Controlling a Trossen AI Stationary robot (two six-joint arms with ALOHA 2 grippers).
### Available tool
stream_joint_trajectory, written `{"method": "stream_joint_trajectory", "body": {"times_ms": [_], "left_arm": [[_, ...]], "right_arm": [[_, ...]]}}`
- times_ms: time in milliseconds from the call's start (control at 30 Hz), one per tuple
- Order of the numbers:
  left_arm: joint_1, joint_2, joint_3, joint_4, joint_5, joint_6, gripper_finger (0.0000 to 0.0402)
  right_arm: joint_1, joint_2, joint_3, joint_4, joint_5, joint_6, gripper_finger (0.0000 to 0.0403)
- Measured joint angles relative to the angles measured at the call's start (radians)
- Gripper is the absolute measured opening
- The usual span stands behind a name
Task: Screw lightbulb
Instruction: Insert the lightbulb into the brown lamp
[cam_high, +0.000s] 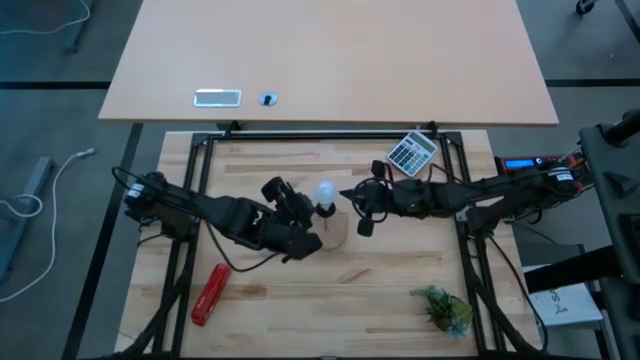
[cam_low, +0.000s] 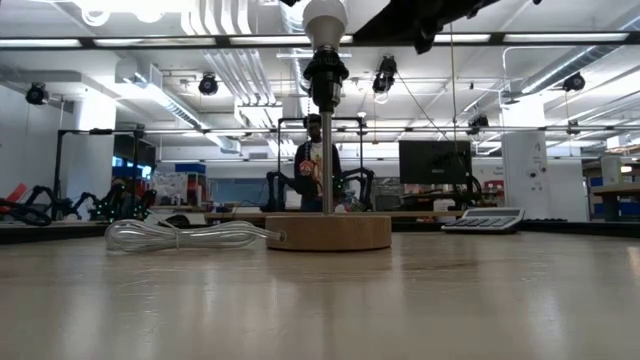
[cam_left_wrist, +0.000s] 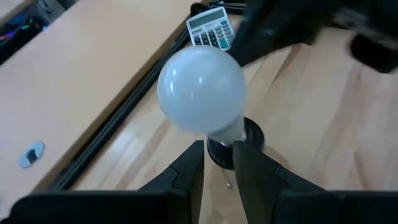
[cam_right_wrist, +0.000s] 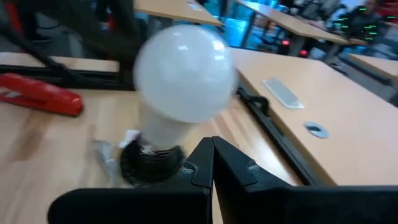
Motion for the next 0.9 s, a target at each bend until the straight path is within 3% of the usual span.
{"method": "stream_joint_trajectory", "body": {"times_ms": [200, 433, 700, 900], "left_arm": [[-0.011, -0.016, -0.034, -0.011, -0.09, -0.091, 0.0094], [-0.011, -0.016, -0.124, 0.038, -0.122, -0.095, 0.0164], [-0.022, -0.02, -0.234, 0.205, -0.261, 0.09, 0.0254], [-0.034, -0.028, -0.255, 0.292, -0.266, 0.165, 0.0269]], "right_arm": [[-0.015, -0.001, 0.0, -0.005, 0.024, -0.01, 0.0], [-0.023, -0.003, 0.0, -0.01, 0.01, -0.011, 0.0], [-0.028, -0.004, 0.0, 0.002, -0.027, -0.027, 0.0], [-0.039, -0.005, 0.001, 0.036, -0.025, -0.061, 0.0]]}}
